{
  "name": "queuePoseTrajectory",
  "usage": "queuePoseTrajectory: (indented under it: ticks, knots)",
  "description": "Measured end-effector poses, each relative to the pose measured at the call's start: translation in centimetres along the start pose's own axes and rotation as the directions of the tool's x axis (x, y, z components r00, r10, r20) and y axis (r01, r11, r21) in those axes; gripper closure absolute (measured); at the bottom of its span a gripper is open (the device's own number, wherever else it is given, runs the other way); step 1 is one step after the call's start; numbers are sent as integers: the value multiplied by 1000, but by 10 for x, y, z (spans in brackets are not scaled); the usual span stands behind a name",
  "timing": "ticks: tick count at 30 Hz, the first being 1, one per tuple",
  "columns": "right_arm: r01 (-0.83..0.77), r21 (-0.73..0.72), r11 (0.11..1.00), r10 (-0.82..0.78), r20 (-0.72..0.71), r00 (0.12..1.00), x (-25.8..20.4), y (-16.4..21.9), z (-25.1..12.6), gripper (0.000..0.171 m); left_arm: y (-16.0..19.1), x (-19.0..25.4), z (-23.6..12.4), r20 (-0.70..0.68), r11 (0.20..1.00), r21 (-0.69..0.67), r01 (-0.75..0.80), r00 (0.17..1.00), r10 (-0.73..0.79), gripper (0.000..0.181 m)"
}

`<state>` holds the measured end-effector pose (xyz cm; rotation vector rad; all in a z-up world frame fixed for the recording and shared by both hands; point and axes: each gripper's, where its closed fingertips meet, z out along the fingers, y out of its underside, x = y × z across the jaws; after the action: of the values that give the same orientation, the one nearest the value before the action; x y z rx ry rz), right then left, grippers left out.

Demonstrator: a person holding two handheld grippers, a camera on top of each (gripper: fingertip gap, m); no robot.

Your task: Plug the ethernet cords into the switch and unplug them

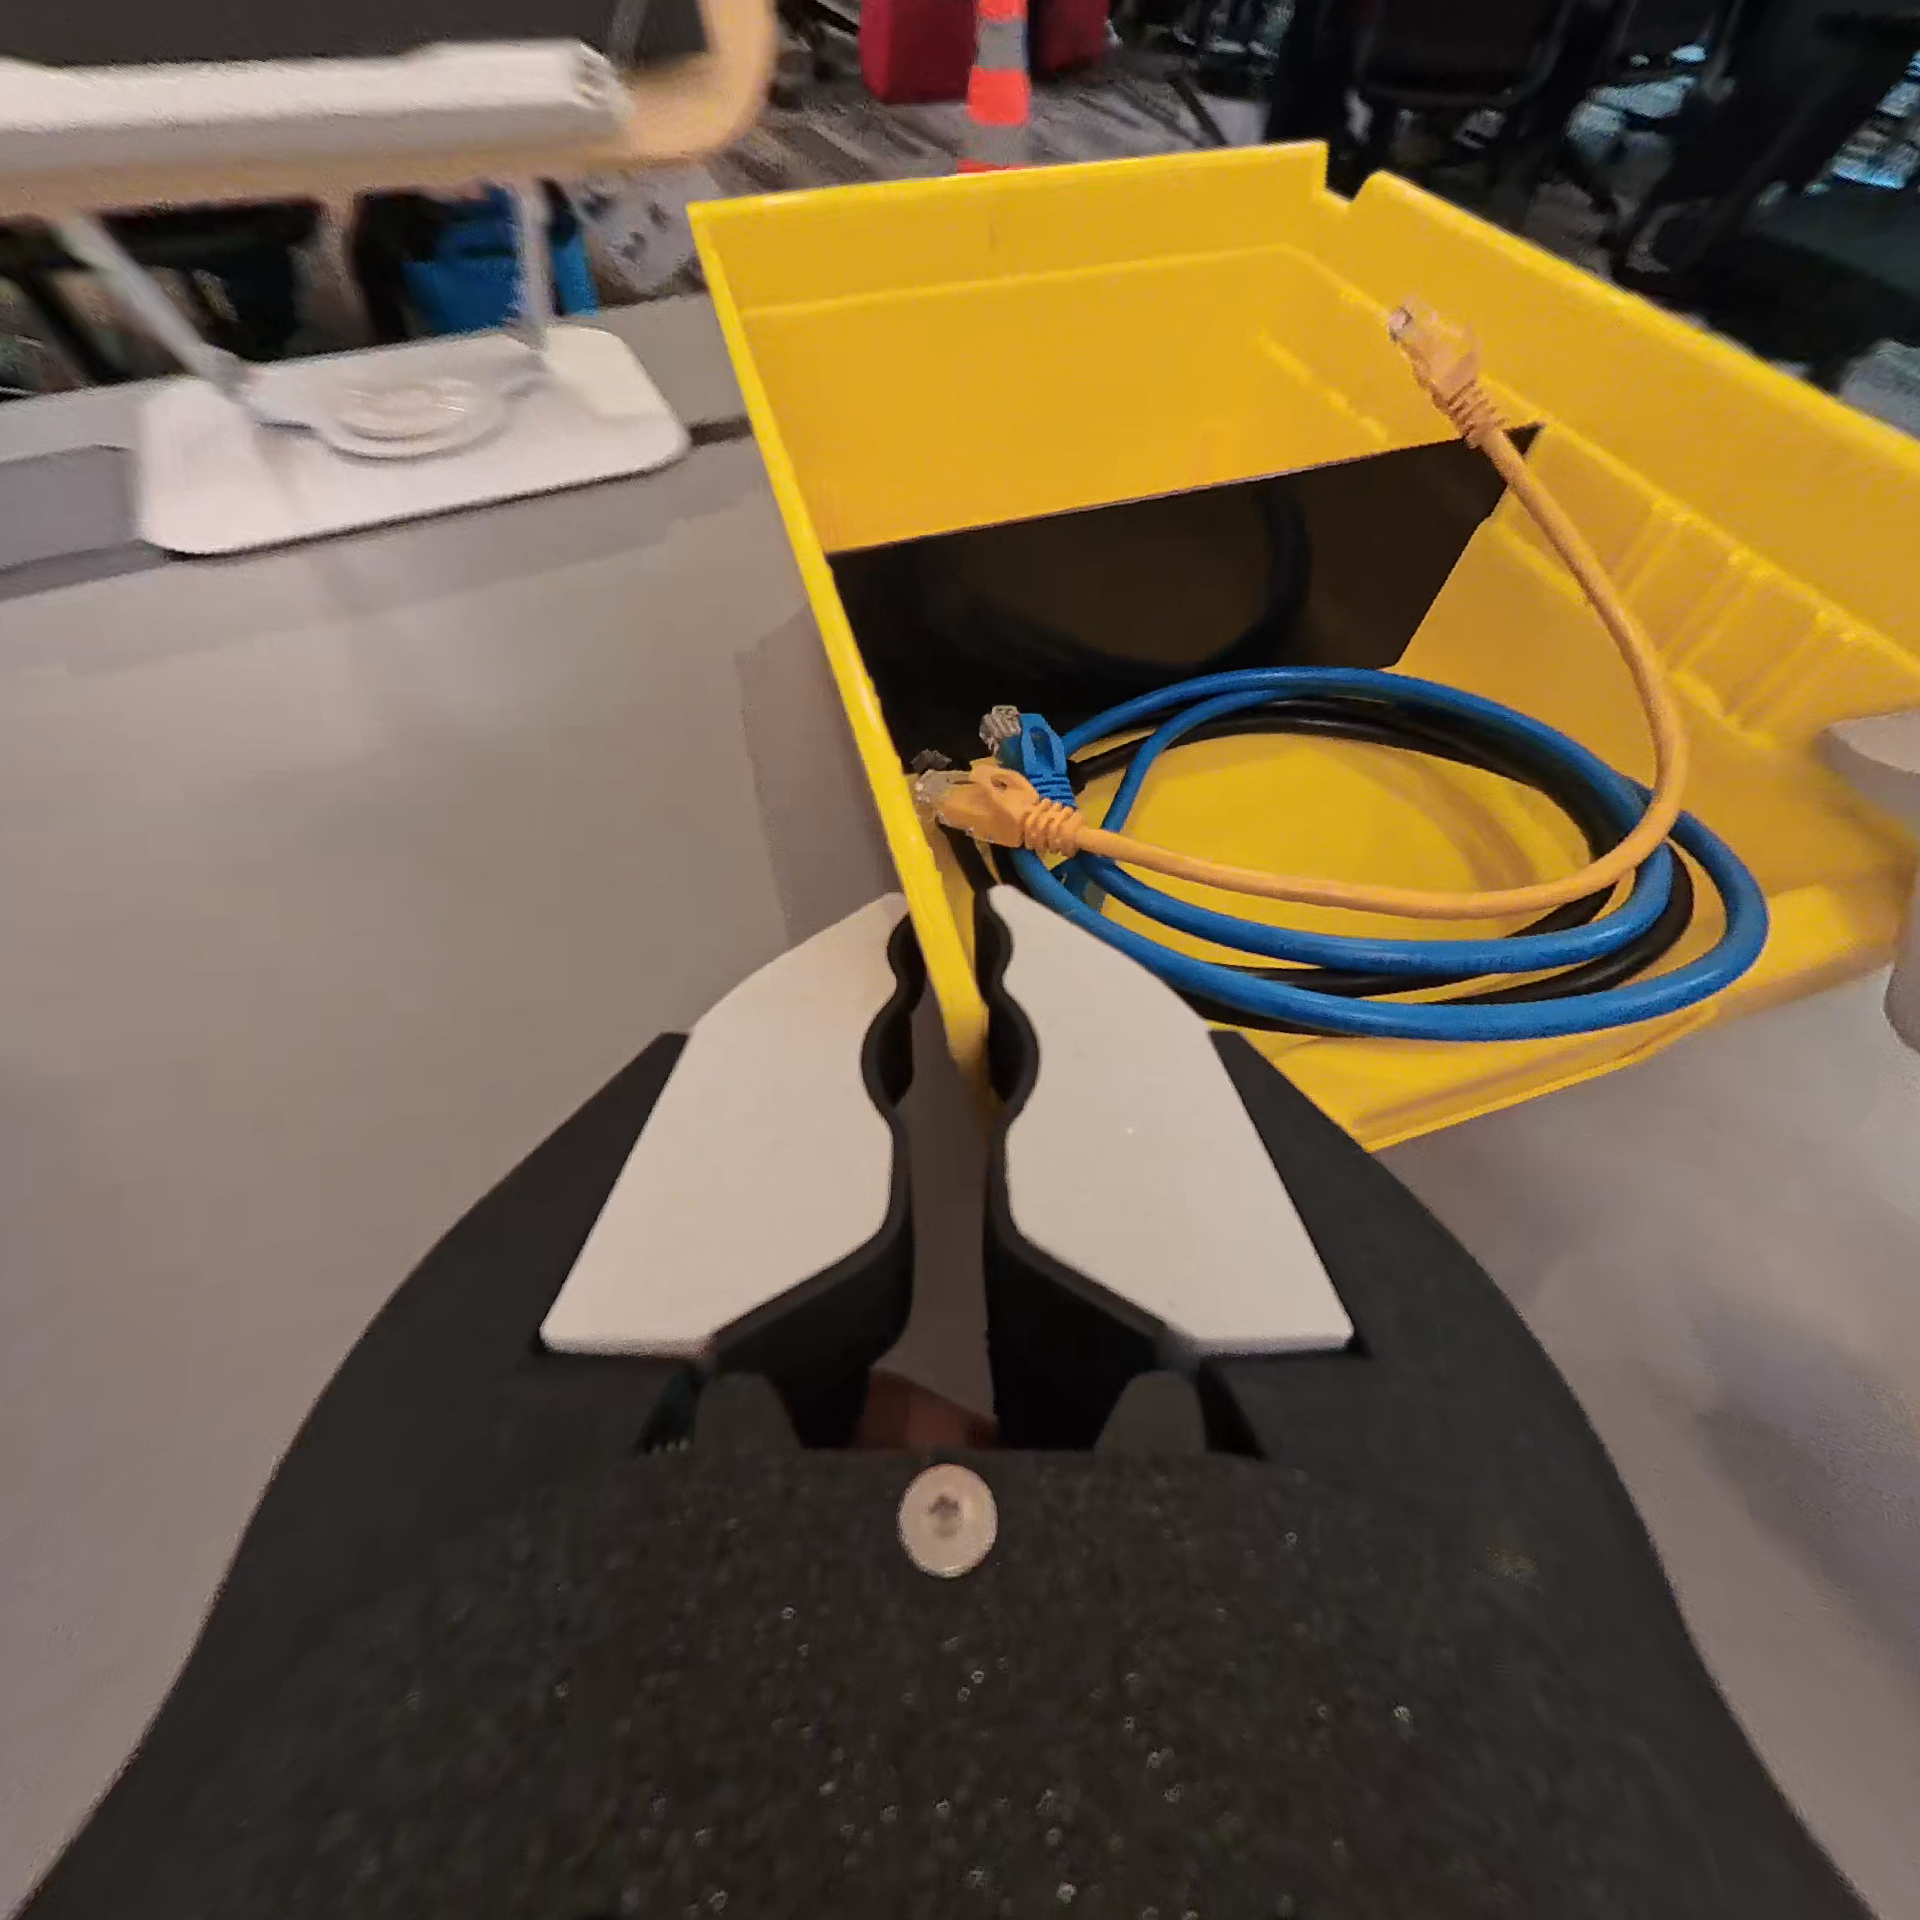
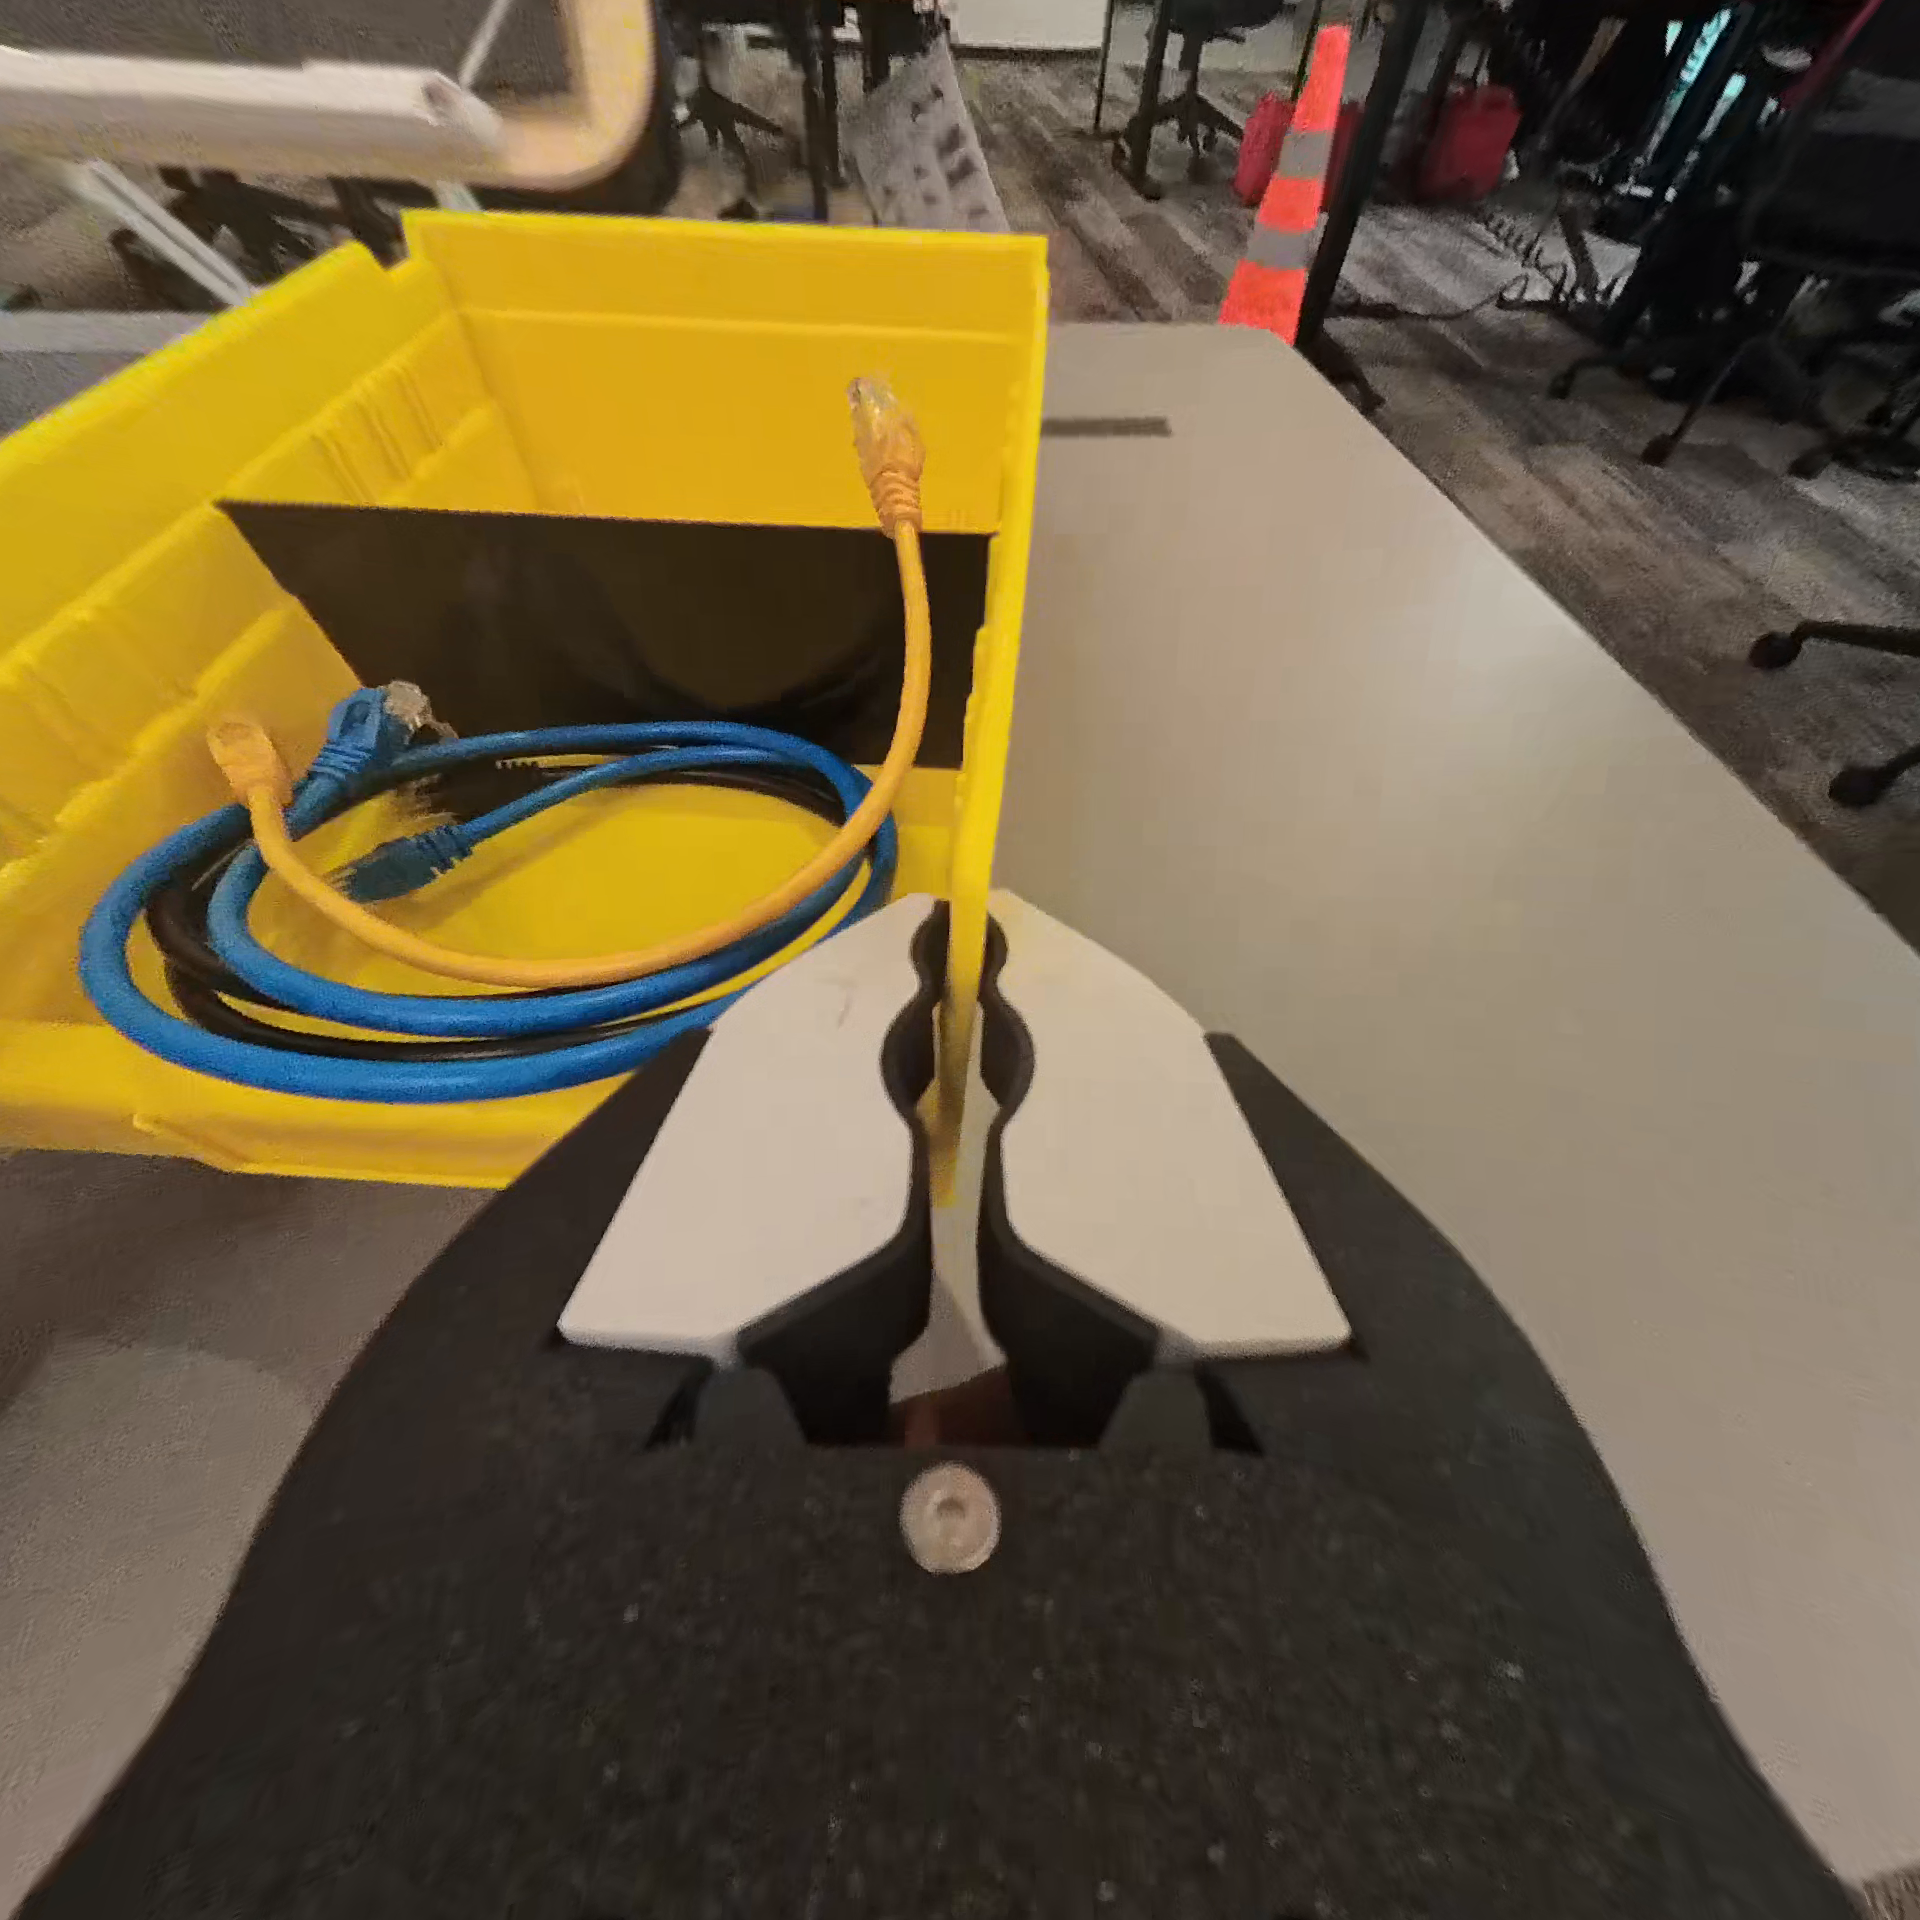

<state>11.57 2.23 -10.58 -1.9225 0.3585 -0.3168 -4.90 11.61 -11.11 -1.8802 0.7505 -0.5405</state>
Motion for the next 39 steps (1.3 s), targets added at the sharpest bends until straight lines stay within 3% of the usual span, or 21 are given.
queuePoseTrajectory:
  ticks: [6, 14, 17, 21, 26, 28, 32, 34, 37, 39]
  knots:
    - [53, 75, 996, -64, 162, 985, -99, -28, 15, 168, -4, -91, -53, 204, 998, 54, 24, 978, -35, 174]
    - [174, 40, 984, -178, 330, 927, -210, -2, 39, 167, 46, -184, -89, 352, 996, -28, 88, 933, -72, 174]
    - [185, 56, 981, -193, 359, 913, -226, 1, 41, 149, 49, -191, -90, 347, 994, -7, 106, 933, -97, 172]
    - [207, 60, 976, -212, 445, 870, -235, 3, 35, 146, 42, -173, -106, 290, 985, 47, 168, 941, -174, 135]
    - [267, 145, 953, -303, 533, 790, -224, 2, 11, 142, 21, -171, -185, 335, 979, 188, 84, 931, -144, 147]
    - [269, 185, 945, -327, 525, 786, -214, -2, 4, 143, 29, -201, -221, 370, 968, 225, 115, 909, -194, 161]
    - [262, 188, 947, -322, 511, 797, -202, -2, 4, 145, 83, -303, -280, 534, 963, 182, 199, 802, -267, 139]
    - [278, 173, 945, -327, 496, 804, -196, 3, 6, 145, 96, -345, -305, 596, 963, 175, 207, 756, -271, 138]
    - [301, 172, 938, -346, 470, 812, -185, 9, 5, 146, 102, -381, -320, 604, 968, 164, 191, 757, -251, 137]
    - [307, 175, 935, -353, 450, 820, -175, 10, 2, 146, 105, -393, -309, 553, 970, 139, 198, 798, -242, 138]
